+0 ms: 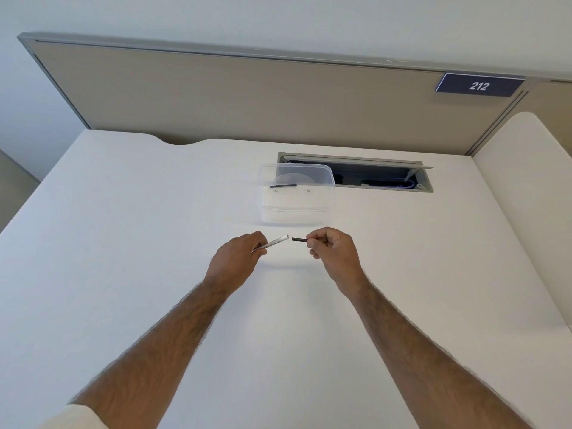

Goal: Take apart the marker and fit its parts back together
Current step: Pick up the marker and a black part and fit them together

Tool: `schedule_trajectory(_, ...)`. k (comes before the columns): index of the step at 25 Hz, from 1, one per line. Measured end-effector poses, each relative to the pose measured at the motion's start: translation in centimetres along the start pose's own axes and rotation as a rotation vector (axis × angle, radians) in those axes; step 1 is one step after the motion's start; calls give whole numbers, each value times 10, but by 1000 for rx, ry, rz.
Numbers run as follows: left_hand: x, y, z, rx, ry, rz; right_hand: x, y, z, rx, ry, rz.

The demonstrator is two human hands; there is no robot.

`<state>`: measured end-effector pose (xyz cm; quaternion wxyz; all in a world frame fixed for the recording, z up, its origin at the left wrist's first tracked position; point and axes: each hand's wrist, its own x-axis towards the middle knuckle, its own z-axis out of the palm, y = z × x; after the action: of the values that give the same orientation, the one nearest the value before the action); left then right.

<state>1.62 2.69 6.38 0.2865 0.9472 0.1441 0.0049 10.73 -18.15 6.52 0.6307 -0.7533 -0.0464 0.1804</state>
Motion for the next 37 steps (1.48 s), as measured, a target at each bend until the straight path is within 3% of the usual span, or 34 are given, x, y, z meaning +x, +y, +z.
schedule_trajectory(29,2,9,-2,4,14,26,2,-11,0,16,1,-107)
schedule_trajectory(34,2,10,-3,22,21,31,4,-13,0,-82,10,-149)
schedule_trajectory(37,2,10,-5,49,22,45,5,-16,-1,-261,14,-272)
